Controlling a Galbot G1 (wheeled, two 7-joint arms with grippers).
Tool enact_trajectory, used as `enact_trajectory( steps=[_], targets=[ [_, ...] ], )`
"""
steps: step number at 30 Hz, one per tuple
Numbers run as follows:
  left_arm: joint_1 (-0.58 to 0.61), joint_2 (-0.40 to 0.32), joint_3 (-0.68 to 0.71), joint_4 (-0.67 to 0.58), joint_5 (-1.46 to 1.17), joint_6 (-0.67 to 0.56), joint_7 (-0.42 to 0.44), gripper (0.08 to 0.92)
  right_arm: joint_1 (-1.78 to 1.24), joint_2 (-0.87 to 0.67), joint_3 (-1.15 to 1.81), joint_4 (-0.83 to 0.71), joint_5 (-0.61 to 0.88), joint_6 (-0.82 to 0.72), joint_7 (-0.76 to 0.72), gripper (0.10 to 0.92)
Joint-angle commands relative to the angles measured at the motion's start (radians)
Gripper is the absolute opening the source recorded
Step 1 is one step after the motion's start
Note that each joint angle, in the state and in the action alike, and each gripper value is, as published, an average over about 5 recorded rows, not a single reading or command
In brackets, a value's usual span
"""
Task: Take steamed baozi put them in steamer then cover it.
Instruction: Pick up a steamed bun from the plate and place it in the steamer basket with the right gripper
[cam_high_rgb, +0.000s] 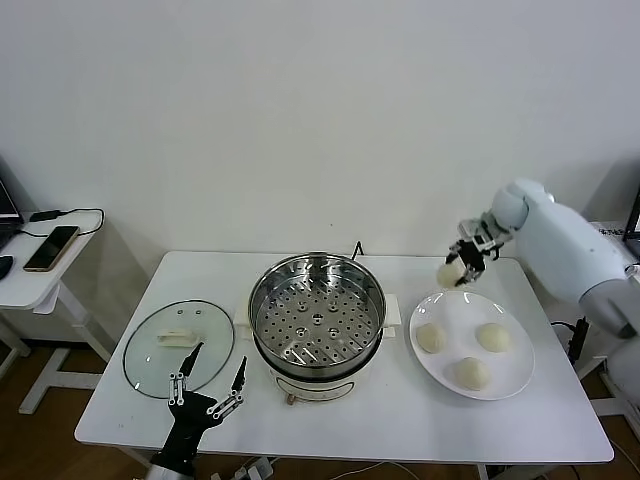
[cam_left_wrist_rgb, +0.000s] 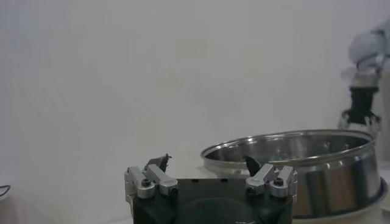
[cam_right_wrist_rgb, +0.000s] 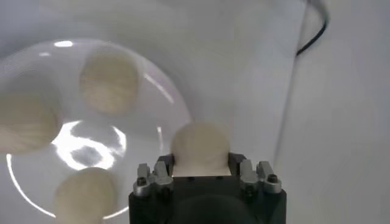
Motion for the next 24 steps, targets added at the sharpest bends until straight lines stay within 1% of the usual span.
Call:
enact_trajectory(
  steps=[1,5,10,16,24],
  targets=[
    [-0.001,0.002,0.003,-0.003,0.0,0.002,-0.001,0.823,0.218,-0.031,-0.197,0.251,0.193,0.064,-0.06,0.641],
    [-0.003,0.001,0.006,-0.008,0.0,0.004,-0.003,0.823,0.325,0.04,-0.292,0.337,0.256,0.084,-0.074,0.646],
    [-0.001,0.004,0.002,-0.009,-0.001,0.001,-0.006,0.823,0.36,0.151,-0.353,0.391,0.255,0.116,-0.097,0.652],
    [0.0,0.005,-0.001,-0.013,-0.002,-0.001,-0.01,0.823,0.289,0.271,-0.38,0.392,0.156,0.142,-0.116,0.653],
    [0.001,0.003,-0.007,-0.017,-0.004,-0.004,-0.014,0.823,0.137,0.343,-0.365,0.314,0.003,0.189,-0.09,0.645]
  ],
)
